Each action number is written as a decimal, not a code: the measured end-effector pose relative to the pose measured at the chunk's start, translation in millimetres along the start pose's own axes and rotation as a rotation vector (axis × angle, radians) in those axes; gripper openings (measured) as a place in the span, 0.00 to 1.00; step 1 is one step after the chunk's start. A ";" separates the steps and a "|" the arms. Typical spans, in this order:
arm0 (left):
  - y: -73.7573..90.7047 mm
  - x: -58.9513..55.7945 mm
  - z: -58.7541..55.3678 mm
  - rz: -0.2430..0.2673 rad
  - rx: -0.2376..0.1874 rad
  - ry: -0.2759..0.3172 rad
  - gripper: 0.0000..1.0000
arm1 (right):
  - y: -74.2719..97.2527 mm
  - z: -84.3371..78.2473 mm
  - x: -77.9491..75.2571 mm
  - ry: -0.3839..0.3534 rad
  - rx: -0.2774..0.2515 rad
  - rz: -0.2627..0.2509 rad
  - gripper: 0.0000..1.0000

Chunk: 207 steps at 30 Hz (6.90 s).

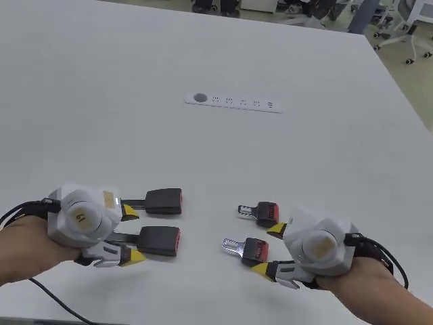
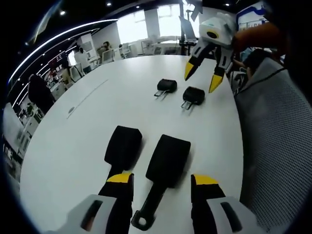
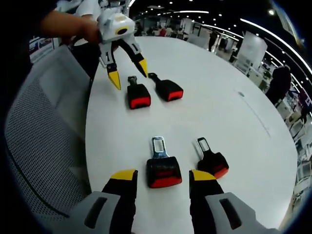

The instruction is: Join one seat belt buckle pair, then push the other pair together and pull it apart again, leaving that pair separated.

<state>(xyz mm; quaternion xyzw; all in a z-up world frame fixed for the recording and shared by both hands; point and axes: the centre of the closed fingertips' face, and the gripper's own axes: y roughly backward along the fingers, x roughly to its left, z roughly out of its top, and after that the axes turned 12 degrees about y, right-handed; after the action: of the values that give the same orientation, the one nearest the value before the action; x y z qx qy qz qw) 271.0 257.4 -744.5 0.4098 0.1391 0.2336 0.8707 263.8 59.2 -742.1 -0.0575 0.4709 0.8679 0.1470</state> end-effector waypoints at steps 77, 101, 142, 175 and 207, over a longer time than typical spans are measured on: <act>-35.3 -11.6 -8.6 -0.167 0.196 -0.250 0.33 | -36.6 -14.1 9.8 0.256 0.132 0.297 0.32; -36.1 -11.9 -9.1 -0.168 0.203 -0.232 0.33 | -70.3 44.4 28.4 0.253 0.066 0.290 0.32; -35.2 -12.0 -10.0 -0.191 0.208 -0.212 0.32 | -92.9 81.5 27.8 0.274 -0.007 0.291 0.30; -33.4 -9.0 -10.9 -0.176 0.207 -0.196 0.31 | -93.2 81.7 29.4 0.307 -0.003 0.296 0.30; -30.3 -12.5 -5.2 -0.149 0.131 -0.128 0.34 | -92.0 83.0 31.3 0.251 -0.013 0.282 0.40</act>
<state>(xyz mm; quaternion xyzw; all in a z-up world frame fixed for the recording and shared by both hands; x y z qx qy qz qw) 266.9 237.5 -770.7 0.4685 0.1284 0.1323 0.8640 265.7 181.9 -777.6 -0.0997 0.4833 0.8690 -0.0361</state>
